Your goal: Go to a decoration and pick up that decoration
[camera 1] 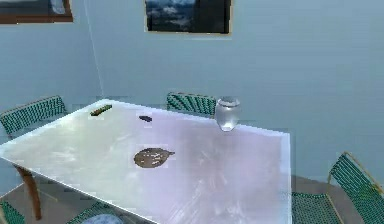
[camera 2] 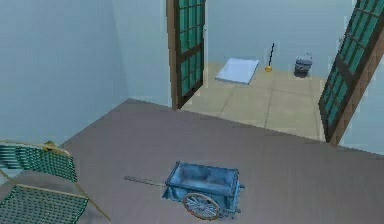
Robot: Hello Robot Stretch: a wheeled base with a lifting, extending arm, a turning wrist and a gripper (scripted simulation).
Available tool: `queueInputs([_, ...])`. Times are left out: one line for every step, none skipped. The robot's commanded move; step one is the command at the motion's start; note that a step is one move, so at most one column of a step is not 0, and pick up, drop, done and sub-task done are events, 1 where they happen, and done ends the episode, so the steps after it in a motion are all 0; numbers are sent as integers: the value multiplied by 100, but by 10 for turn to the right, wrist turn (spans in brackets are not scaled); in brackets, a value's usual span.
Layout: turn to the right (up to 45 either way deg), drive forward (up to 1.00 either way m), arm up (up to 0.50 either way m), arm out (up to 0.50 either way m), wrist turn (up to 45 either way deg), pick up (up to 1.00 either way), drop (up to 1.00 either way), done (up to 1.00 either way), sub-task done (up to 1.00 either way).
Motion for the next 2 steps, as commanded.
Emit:
queueInputs([-450, 0, 0, 0, 0, 0, 0, 0, 0])
queueInputs([-450, 0, 0, 0, 0, 0, 0, 0, 0])
